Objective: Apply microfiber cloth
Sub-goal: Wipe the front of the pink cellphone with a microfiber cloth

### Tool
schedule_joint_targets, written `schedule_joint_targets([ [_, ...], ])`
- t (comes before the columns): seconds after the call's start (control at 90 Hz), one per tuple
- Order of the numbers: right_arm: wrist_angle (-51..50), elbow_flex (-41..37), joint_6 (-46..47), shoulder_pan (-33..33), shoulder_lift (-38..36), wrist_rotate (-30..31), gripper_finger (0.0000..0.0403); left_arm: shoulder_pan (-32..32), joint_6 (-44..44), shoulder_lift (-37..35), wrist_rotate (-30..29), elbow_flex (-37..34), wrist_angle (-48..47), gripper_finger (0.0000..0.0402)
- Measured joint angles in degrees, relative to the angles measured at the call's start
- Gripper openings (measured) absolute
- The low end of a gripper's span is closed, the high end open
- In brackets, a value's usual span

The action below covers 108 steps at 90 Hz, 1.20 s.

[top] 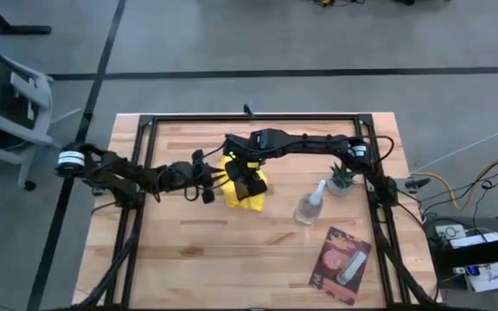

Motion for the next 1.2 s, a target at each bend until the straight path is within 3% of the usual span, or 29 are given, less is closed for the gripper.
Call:
schedule_joint_targets([
  [0.233,2.9,0.0,-1.9,0.1,-0.4,8.7,0.0175,0.0,-0.6,0.0,0.0,-0.5,-0.7,0.0059],
  [0.444,-0.1,0.0,0.7,0.2,-2.6,9.0,0.0173,0.0,-0.6,-0.1,-0.1,-0.6,-1.3,0.0059],
  [0.622,-5.4,-0.2,3.6,0.1,-3.2,8.8,0.0145,0.0,-0.6,0.0,0.0,-0.7,-1.4,0.0059],
  [0.789,-4.3,-5.8,6.1,0.1,-2.6,8.4,0.0112,0.0,-0.6,0.0,3.1,-0.7,-1.3,0.0059],
  [1.044,9.5,-18.9,8.6,0.1,-1.7,8.9,0.0057,0.0,-2.6,0.0,3.5,-0.7,-1.9,0.0059],
  [1.2,12.0,-23.0,9.2,0.0,-1.5,11.3,0.0021,0.0,-5.0,0.9,5.5,-0.7,-3.9,0.0059],
])
